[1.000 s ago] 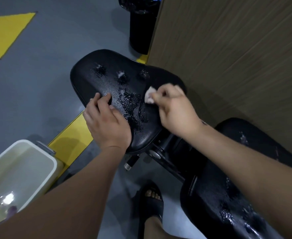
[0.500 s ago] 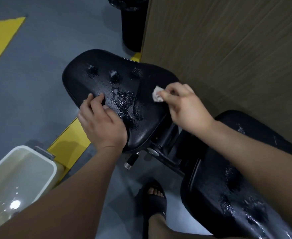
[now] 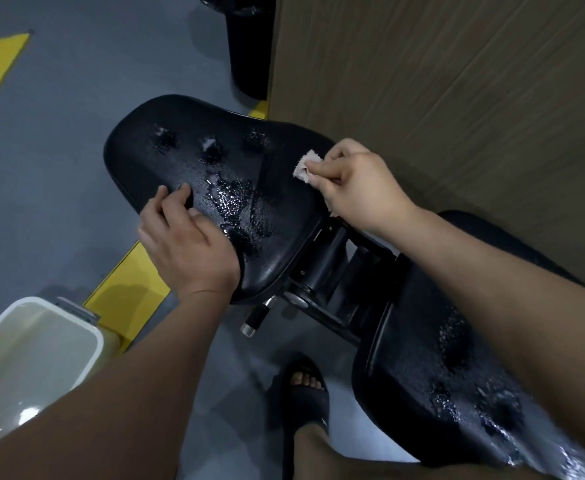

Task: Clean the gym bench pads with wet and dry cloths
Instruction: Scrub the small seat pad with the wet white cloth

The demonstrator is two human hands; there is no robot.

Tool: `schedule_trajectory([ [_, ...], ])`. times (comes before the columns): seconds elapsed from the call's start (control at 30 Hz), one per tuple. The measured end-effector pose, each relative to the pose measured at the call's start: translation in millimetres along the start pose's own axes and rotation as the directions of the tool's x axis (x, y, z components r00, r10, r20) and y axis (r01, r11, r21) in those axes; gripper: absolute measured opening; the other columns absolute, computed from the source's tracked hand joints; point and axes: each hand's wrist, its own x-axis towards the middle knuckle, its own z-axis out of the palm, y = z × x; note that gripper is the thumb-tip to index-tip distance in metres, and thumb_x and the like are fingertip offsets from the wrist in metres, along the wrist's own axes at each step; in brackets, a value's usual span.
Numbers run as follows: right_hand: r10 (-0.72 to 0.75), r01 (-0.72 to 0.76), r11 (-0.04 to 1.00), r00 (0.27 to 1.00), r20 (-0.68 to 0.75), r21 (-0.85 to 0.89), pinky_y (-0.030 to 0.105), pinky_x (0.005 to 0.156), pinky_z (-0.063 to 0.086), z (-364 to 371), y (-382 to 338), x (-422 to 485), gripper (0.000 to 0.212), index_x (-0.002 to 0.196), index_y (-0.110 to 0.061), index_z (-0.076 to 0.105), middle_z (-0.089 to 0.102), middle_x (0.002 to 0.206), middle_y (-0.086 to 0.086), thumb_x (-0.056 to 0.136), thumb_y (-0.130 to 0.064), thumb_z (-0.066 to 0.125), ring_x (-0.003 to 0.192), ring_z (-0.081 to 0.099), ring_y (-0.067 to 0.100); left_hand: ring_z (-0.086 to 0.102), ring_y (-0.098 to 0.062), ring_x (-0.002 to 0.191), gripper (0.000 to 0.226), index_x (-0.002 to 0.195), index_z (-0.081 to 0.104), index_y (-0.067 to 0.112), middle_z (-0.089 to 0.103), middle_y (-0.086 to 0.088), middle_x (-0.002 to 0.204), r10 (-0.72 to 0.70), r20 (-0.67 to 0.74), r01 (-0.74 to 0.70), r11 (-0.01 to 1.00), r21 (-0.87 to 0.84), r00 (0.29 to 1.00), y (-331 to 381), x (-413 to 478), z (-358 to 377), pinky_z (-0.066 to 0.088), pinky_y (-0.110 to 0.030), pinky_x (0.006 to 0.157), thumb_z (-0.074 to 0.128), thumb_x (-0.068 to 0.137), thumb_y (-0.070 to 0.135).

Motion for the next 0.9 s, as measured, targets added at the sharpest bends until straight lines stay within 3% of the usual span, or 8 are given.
schedule_trajectory([
  [0.13, 0.048, -0.049, 0.998, 0.999, -0.010, -0.042, 0.021, 0.082, 0.045, 2, 6, 26, 0.024, 0.116, -0.016, 0.077, 0.056, 0.106, 0.004, 0.102, -0.029, 0.062, 0.095, 0.058, 0.014, 0.045, -0.035, 0.126, 0.037, 0.126, 0.062, 0.011, 0.050, -0.014, 0.141, 0.009, -0.006, -0.009, 1.000, -0.008, 1.000, -2, 1, 1, 0.039, -0.048, 0.106, 0.041, 0.097, 0.019],
  [0.23, 0.153, -0.160, 0.973, 0.987, -0.053, -0.168, 0.021, 0.080, 0.040, 9, 13, 55, 0.026, 0.115, -0.013, 0.076, 0.059, 0.113, 0.011, 0.104, -0.028, 0.057, 0.102, 0.063, 0.027, 0.046, -0.035, 0.126, 0.036, 0.126, 0.062, 0.012, 0.051, -0.013, 0.140, 0.004, -0.004, -0.005, 1.000, -0.027, 1.000, -2, 1, 0, 0.039, -0.048, 0.106, 0.042, 0.097, 0.018],
  [0.37, -0.113, 0.114, 0.975, 0.993, 0.014, -0.192, 0.037, 0.076, 0.050, 31, -13, 31, 0.027, 0.108, -0.011, 0.074, 0.059, 0.106, 0.010, 0.095, -0.019, 0.052, 0.094, 0.055, 0.032, 0.046, -0.037, 0.125, 0.037, 0.126, 0.062, 0.011, 0.051, -0.014, 0.139, 0.011, -0.012, -0.011, 1.000, -0.018, 1.000, -2, 1, 1, 0.039, -0.048, 0.106, 0.042, 0.096, 0.018],
  [0.47, -0.228, 0.234, 0.959, 0.972, 0.061, -0.156, 0.036, 0.074, 0.046, 28, -9, 27, 0.027, 0.113, -0.017, 0.075, 0.057, 0.101, 0.003, 0.098, -0.020, 0.052, 0.090, 0.048, 0.026, 0.047, -0.039, 0.123, 0.038, 0.125, 0.063, 0.010, 0.052, -0.016, 0.140, 0.011, -0.016, -0.011, 1.000, 0.001, 1.000, -2, 3, 1, 0.038, -0.047, 0.107, 0.041, 0.095, 0.019],
  [0.57, -0.048, 0.053, 0.982, 0.998, 0.031, -0.184, 0.039, 0.090, 0.046, 23, 8, 70, 0.031, 0.122, -0.023, 0.074, 0.053, 0.106, -0.002, 0.099, -0.012, 0.055, 0.101, 0.045, 0.028, 0.047, -0.039, 0.125, 0.038, 0.125, 0.063, 0.008, 0.052, -0.017, 0.140, 0.006, -0.010, -0.006, 1.000, 0.006, 1.000, -2, 3, 0, 0.036, -0.046, 0.110, 0.041, 0.095, 0.018],
  [0.7, 0.102, -0.069, 0.979, 0.981, 0.168, -0.192, 0.025, 0.095, 0.041, 32, 8, 132, 0.029, 0.119, -0.022, 0.075, 0.061, 0.113, 0.002, 0.101, -0.016, 0.053, 0.116, 0.050, 0.029, 0.045, -0.038, 0.128, 0.039, 0.128, 0.062, 0.011, 0.050, -0.014, 0.143, -0.010, 0.000, 0.010, 1.000, 0.011, 1.000, -1, 3, 1, 0.035, -0.047, 0.111, 0.039, 0.098, 0.020],
  [0.8, 0.152, -0.141, 0.988, 0.943, 0.297, -0.061, 0.017, 0.085, 0.040, 40, -4, 166, 0.021, 0.115, -0.025, 0.077, 0.066, 0.095, -0.011, 0.099, -0.030, 0.064, 0.099, 0.060, 0.009, 0.043, -0.035, 0.130, 0.039, 0.129, 0.061, 0.012, 0.048, -0.011, 0.144, -0.012, 0.007, 0.012, 1.000, 0.027, 1.000, -1, 3, 1, 0.035, -0.047, 0.111, 0.038, 0.099, 0.022],
  [0.9, 0.084, -0.120, 0.990, 0.916, 0.393, 0.069, 0.012, 0.083, 0.042, 48, -19, 187, 0.025, 0.119, -0.026, 0.076, 0.071, 0.100, -0.016, 0.097, -0.035, 0.069, 0.089, 0.059, -0.005, 0.043, -0.034, 0.131, 0.039, 0.129, 0.061, 0.012, 0.049, -0.012, 0.144, -0.014, -0.003, 0.015, 0.999, 0.034, 1.000, -1, 3, 2, 0.034, -0.044, 0.113, 0.038, 0.099, 0.021],
])
